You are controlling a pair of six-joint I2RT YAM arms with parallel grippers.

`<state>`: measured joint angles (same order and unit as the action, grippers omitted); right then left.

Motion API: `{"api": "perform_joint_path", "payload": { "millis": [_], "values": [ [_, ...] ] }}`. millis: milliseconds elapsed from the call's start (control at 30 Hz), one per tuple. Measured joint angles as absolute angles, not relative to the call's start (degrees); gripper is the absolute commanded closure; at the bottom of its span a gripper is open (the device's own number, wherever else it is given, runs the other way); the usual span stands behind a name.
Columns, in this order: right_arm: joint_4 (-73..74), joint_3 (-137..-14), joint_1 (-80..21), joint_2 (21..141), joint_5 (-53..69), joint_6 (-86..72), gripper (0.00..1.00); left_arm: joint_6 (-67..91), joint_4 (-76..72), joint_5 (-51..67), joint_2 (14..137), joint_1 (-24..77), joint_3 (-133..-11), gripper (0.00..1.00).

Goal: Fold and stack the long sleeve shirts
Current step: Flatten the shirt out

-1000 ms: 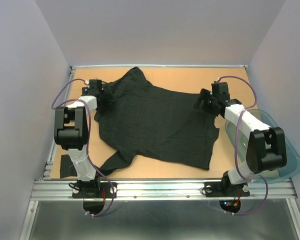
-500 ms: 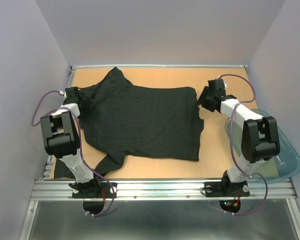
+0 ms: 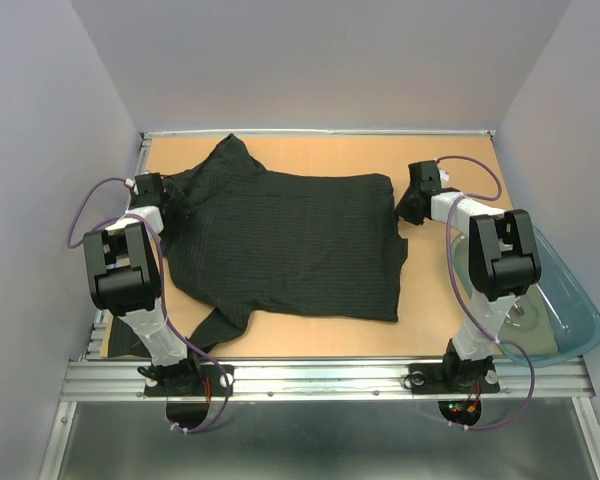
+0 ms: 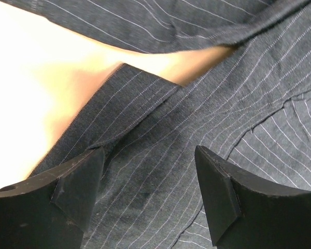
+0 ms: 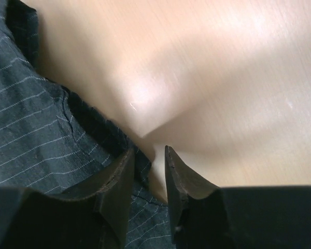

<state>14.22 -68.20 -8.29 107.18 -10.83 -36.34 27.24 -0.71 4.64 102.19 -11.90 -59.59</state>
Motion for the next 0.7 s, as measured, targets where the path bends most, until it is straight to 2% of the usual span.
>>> {"api": "perform_joint_path", "payload": {
  "millis": [267, 700],
  "values": [
    [11.22, -68.1, -7.84, 107.26, -6.79, -35.81, 0.54, 26.63, -0.69, 4.49, 102.19, -11.0, -59.59, 0.18],
    [7.92, -64.55, -7.84, 106.83, -4.64, -36.25, 0.56, 26.39, -0.67, 4.49, 102.19, -10.92, -59.59, 0.18]
  ]
}}
